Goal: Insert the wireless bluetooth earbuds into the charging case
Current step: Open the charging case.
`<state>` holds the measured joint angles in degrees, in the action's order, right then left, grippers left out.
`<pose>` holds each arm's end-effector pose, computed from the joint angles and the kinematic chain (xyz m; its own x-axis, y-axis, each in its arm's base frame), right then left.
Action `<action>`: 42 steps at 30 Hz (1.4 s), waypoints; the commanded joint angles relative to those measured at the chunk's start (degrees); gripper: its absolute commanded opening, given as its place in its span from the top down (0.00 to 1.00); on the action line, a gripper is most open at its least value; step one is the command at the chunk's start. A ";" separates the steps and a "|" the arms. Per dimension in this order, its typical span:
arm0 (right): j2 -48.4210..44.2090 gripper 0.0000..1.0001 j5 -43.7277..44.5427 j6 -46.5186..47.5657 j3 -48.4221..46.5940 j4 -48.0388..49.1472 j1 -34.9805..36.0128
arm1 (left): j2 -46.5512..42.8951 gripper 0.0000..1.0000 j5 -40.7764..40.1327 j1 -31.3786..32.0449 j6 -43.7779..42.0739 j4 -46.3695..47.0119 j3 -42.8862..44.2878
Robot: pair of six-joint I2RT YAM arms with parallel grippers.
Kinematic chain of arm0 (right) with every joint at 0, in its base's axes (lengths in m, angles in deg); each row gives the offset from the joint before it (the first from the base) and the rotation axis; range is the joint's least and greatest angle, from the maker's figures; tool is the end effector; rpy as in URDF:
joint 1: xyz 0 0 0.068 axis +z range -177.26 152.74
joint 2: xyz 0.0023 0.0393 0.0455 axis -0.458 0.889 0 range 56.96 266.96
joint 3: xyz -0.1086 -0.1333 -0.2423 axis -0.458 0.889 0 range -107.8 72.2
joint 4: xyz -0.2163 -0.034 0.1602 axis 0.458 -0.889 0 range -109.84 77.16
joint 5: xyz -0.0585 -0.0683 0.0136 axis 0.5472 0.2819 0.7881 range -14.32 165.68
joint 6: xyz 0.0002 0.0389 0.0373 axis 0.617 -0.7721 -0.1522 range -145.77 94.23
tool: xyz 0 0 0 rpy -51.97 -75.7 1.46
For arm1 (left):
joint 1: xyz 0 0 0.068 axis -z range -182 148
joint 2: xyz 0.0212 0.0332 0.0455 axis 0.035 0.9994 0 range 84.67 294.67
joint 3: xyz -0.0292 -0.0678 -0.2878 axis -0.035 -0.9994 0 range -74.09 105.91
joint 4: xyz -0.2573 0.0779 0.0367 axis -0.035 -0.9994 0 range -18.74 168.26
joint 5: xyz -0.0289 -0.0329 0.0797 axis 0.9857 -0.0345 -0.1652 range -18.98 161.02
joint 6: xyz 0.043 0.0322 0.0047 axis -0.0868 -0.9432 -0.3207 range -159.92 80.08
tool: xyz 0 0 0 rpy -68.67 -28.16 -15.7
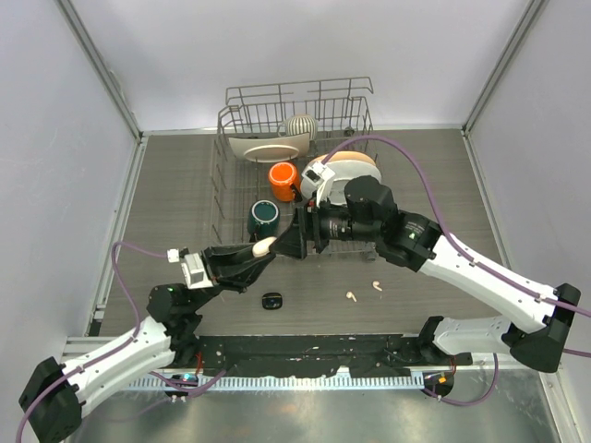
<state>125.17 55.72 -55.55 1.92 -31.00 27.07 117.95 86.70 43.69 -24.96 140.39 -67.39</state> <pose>0.1470 0.2258 0.4214 -0.6145 -0.0554 -0.7870 -0.7485 0.3560 0.5594 0.0783 -0.0938 0.2743 0.1746 -0.5349 -0.8267 0.9189 0.3902 -0.0584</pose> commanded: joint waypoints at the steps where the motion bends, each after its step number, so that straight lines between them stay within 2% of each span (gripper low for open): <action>1: 0.53 0.29 1.60 1.74 -3.28 -0.30 0.43 | 0.74 1.00 1.46 0.01 0.95 4.05 2.88; 23: 1.94 0.30 -0.08 4.91 -4.69 -3.47 0.52 | 1.09 1.00 -0.30 0.01 2.27 4.84 3.23; 36: 1.58 0.29 3.18 -1.32 -3.55 1.89 0.43 | 0.47 1.00 10.50 0.01 2.00 -0.68 5.17; 42: 1.58 0.29 3.36 -3.26 -3.46 3.82 0.08 | -0.49 1.00 12.09 0.01 1.91 -2.27 4.90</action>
<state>127.03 55.45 -56.16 -0.49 -34.34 27.68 118.23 90.68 42.86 -23.37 138.55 -64.65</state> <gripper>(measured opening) 0.710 0.284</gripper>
